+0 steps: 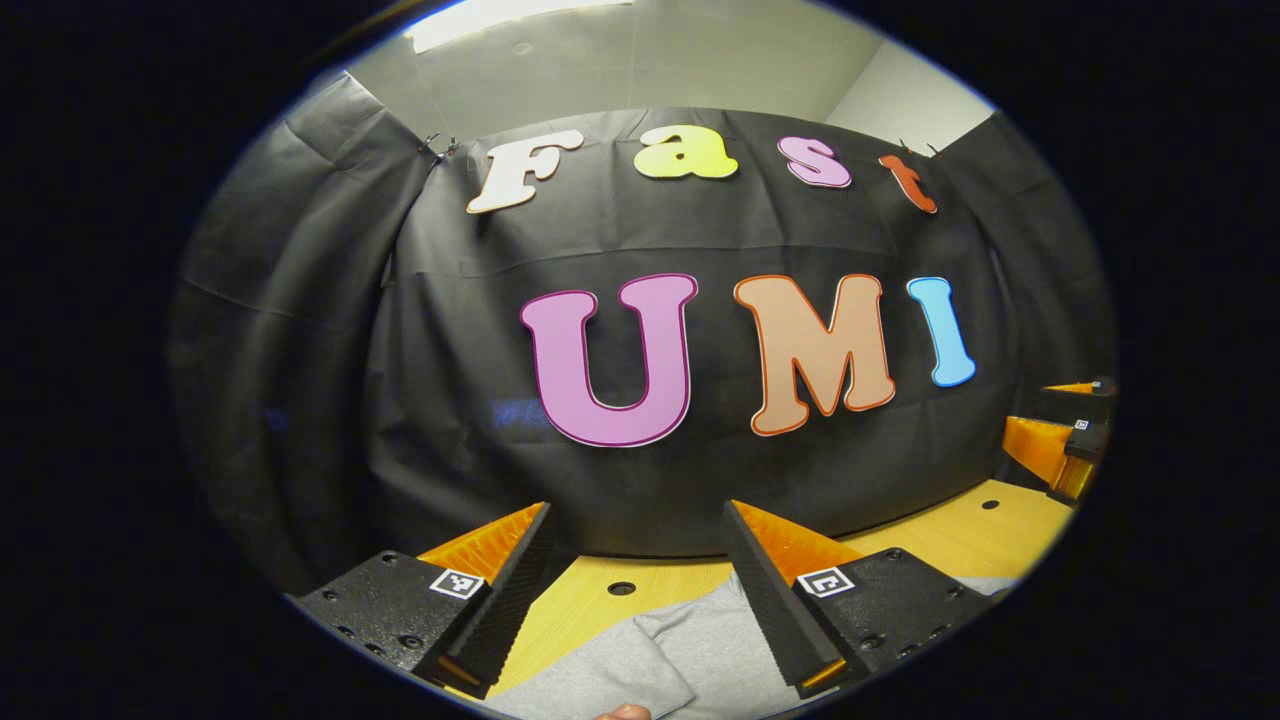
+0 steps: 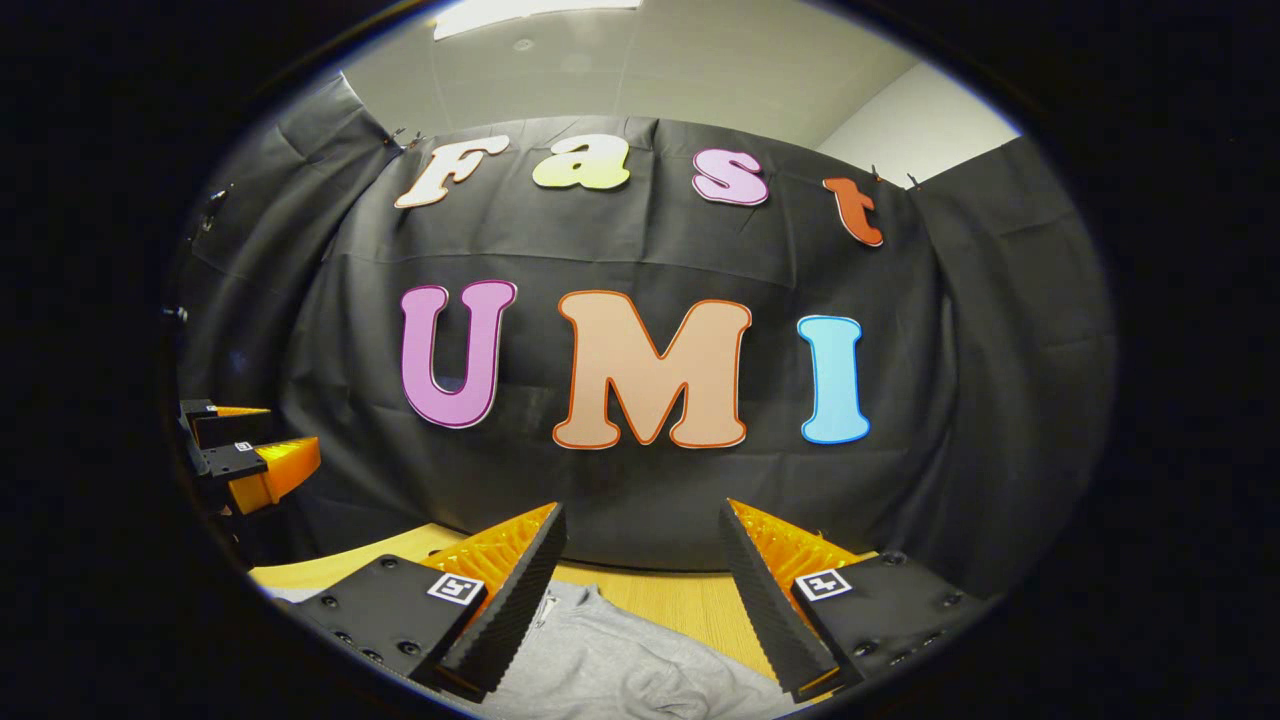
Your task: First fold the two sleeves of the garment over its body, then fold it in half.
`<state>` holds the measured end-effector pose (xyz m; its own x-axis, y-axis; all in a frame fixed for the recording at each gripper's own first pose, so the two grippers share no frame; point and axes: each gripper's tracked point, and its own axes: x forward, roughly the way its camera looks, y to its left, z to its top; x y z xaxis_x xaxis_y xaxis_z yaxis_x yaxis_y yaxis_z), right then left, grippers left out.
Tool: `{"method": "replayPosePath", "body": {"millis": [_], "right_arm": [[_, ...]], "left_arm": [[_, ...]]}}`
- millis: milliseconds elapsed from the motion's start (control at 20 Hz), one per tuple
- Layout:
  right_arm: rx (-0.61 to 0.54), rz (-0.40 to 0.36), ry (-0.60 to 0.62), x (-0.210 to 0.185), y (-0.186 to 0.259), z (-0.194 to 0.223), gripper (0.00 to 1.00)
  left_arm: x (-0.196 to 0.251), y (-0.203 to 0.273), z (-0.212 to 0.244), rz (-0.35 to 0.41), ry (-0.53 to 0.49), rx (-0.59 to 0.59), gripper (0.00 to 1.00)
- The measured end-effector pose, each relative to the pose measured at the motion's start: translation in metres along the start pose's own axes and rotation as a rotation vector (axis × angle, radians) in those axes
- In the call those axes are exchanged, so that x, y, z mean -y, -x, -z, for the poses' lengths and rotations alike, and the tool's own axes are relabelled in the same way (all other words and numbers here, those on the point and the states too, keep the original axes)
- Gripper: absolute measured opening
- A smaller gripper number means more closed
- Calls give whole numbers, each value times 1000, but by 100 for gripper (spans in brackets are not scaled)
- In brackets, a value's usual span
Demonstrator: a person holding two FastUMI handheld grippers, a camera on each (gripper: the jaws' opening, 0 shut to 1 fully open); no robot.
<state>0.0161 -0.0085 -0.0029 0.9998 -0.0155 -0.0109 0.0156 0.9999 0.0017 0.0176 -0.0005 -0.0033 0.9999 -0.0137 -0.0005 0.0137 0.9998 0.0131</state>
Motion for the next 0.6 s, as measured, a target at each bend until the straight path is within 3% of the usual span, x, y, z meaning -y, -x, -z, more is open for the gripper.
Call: {"method": "replayPosePath", "body": {"millis": [400, 600], "right_arm": [[-26, 40, 29, 35, 11, 16, 96], [-100, 78, 68, 68, 20, 43, 97]], "left_arm": [[11, -9, 11, 17, 39, -24, 97], [17, -10, 18, 27, 61, -35, 98]]}}
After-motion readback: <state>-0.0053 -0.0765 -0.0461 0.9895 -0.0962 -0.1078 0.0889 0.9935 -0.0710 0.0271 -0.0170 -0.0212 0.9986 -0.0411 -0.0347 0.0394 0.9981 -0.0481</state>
